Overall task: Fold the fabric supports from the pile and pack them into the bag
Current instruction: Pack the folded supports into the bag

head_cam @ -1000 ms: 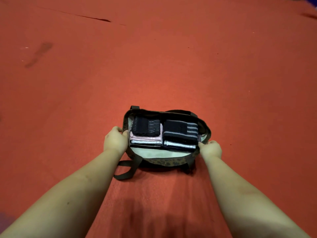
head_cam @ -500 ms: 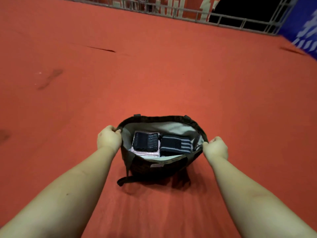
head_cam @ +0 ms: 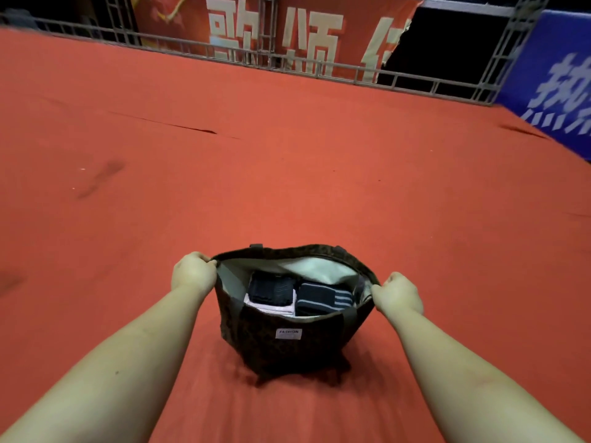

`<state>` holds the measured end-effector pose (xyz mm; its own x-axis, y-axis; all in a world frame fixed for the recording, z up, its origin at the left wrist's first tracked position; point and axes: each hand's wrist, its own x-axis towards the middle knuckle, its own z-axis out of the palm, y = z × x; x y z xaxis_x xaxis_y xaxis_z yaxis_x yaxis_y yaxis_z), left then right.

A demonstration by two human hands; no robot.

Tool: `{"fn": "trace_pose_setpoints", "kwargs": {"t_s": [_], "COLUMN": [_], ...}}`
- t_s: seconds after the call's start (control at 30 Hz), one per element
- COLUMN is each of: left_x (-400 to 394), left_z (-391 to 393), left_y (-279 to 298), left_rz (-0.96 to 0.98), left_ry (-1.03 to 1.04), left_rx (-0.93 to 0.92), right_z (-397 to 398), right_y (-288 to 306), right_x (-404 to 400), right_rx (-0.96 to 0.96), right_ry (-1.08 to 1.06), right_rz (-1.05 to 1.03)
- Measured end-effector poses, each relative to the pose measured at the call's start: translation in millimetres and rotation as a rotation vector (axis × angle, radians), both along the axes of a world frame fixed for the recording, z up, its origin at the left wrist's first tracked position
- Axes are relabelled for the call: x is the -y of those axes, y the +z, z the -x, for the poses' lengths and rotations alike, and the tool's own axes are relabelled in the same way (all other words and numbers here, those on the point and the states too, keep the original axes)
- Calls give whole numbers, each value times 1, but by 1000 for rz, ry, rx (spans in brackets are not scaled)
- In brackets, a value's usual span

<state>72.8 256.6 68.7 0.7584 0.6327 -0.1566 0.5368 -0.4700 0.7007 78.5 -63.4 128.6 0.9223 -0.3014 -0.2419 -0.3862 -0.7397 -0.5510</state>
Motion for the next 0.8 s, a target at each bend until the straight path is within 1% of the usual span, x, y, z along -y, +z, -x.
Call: {"fn": "trace_pose_setpoints", "kwargs": {"t_s": [0.2,0.37,0.43,0.57,0.63,0.73,0.8], "left_x": [2,7,9,12,18,28,30], "left_z": [17,26,29,35,39,43,44], "left_y": [-15,-25,-27,-36,-38,-35,-32], "left_rz": [62,117,124,171,167,81,71], "left_ry": [44,58,57,53,41,25,41], "left_rx": [-24,14,18,2,-20,-54,-31], "right_z": [11,23,24,28,32,21,17], "right_y": [-26,-34,-41,-47,-48,-63,-67], "right_x": [5,8,11,15,13,18,19], "right_rx": [-71,-111,-89,-153,-154,-115,-77], "right_ry": [13,32,10,-2,5,-2,28], "right_rz": [-56,-102,-98,-136,-168,-85,-62]}}
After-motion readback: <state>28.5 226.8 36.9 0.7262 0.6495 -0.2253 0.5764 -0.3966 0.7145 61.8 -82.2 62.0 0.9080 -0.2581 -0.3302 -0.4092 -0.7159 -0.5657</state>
